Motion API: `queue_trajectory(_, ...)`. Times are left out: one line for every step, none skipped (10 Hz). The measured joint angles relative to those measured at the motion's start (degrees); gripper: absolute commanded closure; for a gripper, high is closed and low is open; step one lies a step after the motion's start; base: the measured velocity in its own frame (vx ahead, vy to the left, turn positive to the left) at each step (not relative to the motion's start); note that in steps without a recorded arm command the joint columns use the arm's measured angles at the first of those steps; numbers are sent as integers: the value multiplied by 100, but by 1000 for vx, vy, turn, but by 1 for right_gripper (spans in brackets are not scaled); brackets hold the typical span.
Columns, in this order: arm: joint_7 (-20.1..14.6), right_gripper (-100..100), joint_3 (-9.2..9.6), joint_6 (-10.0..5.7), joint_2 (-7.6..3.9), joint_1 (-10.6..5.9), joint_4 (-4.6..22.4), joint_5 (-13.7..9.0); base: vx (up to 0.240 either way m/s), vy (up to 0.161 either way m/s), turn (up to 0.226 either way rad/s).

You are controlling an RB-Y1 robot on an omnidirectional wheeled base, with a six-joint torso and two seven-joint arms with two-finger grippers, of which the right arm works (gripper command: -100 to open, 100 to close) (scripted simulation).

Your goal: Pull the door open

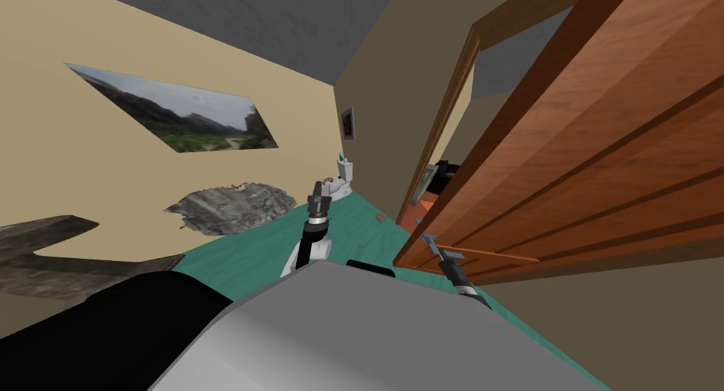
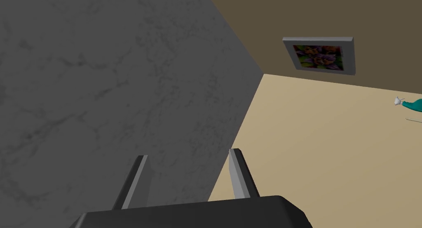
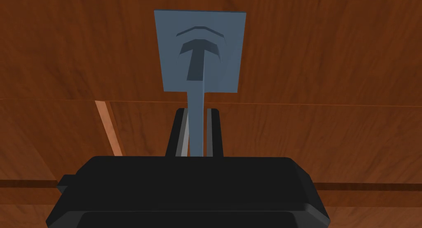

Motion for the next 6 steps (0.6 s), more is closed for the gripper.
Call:
queue_trajectory(-18, 100, 12, -28, -17, 66, -67, 7, -46, -9, 1)
queue_trajectory(-20, 100, 21, -16, -13, 82, -79, 13, -125, -51, 172)
queue_trajectory(-26, 100, 18, -43, -33, 110, -79, 10, -192, -61, 183)
queue_trajectory(-36, 100, 15, -102, -51, 93, -33, 7, -183, -75, 185)
queue_trajectory(-45, 100, 14, -165, -66, 132, -25, 4, -196, -76, 163)
queue_trajectory(-55, 100, 24, -243, -75, 134, 39, 10, -226, -104, 176)
